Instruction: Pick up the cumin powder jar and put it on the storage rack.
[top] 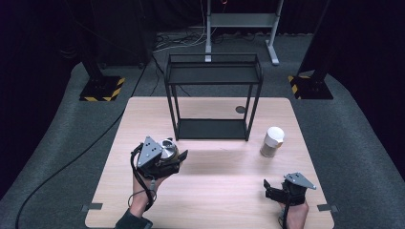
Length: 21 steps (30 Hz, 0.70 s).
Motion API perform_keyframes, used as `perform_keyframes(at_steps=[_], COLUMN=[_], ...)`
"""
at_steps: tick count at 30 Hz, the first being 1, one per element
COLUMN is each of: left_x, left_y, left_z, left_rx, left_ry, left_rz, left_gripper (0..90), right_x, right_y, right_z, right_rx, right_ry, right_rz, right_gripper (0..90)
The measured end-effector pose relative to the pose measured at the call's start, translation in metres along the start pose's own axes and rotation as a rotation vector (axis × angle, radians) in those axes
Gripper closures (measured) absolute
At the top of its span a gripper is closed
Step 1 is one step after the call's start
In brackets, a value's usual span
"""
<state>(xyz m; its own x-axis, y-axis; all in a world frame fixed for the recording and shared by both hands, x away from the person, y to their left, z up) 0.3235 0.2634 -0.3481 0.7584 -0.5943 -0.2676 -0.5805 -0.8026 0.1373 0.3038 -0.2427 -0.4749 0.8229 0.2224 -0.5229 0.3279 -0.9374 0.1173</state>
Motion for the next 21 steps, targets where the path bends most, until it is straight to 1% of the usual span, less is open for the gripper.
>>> perform_keyframes(at_steps=[8, 21], left_x=[0.005, 0.011], left_y=[-0.003, -0.009], left_z=[-0.011, -0.024], left_rx=[0.009, 0.009], left_ry=[0.002, -0.005], left_rz=[0.015, 0.031], left_gripper=[31.4, 31.4], right_x=[0.0, 0.001], right_y=[0.0, 0.0], right_z=[0.0, -0.001], right_rx=[0.002, 0.003], right_ry=[-0.003, -0.005], right_rz=[-0.001, -0.001], right_gripper=[0.5, 0.6])
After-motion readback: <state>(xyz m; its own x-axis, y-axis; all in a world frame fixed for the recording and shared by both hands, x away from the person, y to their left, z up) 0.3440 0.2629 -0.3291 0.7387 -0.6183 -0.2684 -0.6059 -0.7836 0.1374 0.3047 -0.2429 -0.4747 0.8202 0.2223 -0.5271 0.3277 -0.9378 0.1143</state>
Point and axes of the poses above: each handheld gripper's, and its own axes: x roughly forward along the jaws, z roughly out of its underside, y roughly to its right, the point moved 5 cm from there along x, roughly forward along the jaws, and after that the axes turned 10 degrees about -x, right-handed, at the moved point
